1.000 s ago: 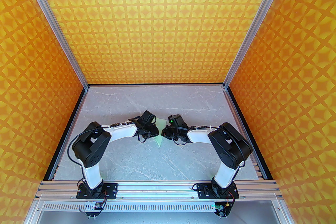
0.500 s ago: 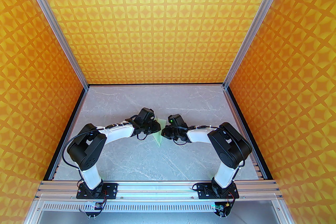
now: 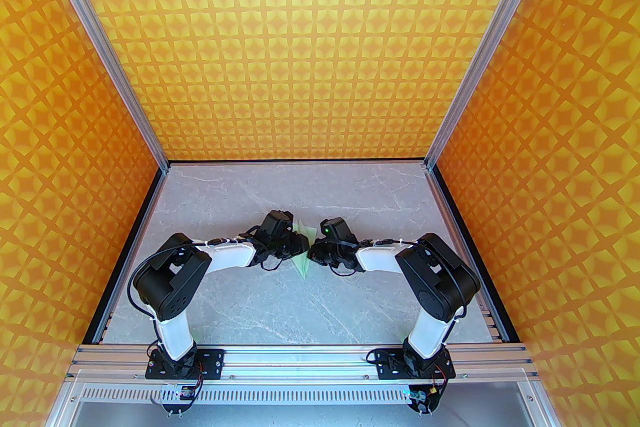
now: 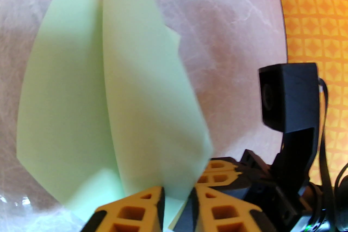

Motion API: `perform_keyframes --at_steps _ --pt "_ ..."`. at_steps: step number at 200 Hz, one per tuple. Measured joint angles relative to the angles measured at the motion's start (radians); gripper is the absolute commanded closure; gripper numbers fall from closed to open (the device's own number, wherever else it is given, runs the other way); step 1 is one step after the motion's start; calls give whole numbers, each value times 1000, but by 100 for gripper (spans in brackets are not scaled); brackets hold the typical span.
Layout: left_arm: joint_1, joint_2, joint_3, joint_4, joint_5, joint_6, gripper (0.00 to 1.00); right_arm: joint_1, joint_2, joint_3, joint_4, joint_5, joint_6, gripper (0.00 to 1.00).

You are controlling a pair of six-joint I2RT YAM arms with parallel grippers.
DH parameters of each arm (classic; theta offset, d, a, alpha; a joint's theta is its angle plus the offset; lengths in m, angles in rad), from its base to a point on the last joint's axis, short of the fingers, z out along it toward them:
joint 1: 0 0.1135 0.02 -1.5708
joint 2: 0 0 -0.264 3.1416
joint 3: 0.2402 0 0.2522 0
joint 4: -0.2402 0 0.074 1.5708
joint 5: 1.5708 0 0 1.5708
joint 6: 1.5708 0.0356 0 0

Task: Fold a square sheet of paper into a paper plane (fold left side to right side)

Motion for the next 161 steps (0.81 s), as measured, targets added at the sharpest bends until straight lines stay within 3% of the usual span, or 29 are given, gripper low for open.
perform_keyframes --at_steps 57,82,106,161 --pt "0 5 -50 108 8 -45 69 0 0 -2 3 0 0 100" --pt "0 5 -69 156 13 -66 75 0 0 -4 6 0 0 100" --pt "3 6 -84 186 18 -85 89 0 0 -5 9 0 0 100" --pt "28 15 -90 208 23 -88 94 0 0 -5 9 0 0 100"
